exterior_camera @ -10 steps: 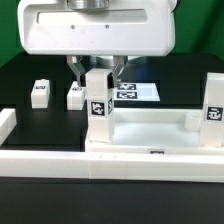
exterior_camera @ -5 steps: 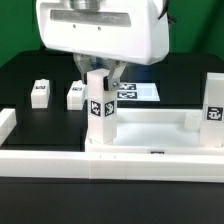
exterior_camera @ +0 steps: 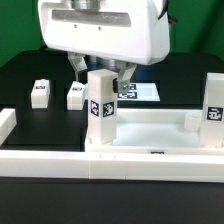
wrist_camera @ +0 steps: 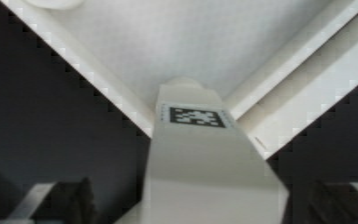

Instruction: Assemble desk

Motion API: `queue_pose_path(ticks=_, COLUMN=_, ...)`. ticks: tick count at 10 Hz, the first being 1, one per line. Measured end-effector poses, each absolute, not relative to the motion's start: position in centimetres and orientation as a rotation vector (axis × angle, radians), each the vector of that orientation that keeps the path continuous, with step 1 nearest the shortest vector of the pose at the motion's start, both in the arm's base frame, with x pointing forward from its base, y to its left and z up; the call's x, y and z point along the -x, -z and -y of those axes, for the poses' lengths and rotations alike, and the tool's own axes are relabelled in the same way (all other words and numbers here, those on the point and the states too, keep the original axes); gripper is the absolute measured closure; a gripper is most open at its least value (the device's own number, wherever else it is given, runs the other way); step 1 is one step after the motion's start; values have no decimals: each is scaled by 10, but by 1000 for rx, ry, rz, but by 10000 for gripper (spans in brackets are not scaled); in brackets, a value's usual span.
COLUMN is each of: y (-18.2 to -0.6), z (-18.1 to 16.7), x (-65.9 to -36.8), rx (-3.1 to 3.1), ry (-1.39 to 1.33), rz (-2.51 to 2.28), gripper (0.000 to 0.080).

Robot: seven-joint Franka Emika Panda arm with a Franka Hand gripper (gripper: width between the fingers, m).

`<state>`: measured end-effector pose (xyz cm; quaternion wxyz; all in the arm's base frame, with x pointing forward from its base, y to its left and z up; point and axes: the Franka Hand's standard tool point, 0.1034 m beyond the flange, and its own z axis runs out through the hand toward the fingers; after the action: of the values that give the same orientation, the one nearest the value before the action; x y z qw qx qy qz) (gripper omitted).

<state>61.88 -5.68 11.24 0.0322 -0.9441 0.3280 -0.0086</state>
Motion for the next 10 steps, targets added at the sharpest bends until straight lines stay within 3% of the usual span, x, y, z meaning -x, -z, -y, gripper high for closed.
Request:
queue_pose_path(ticks=2, y=-112, z=57, x=-619, rx=2981, ry=35, rz=-771, gripper=152)
queue_pose_path(ticks=10, y=-112, z=57, x=-620, rx=3142, ry=59, rz=248, gripper=151)
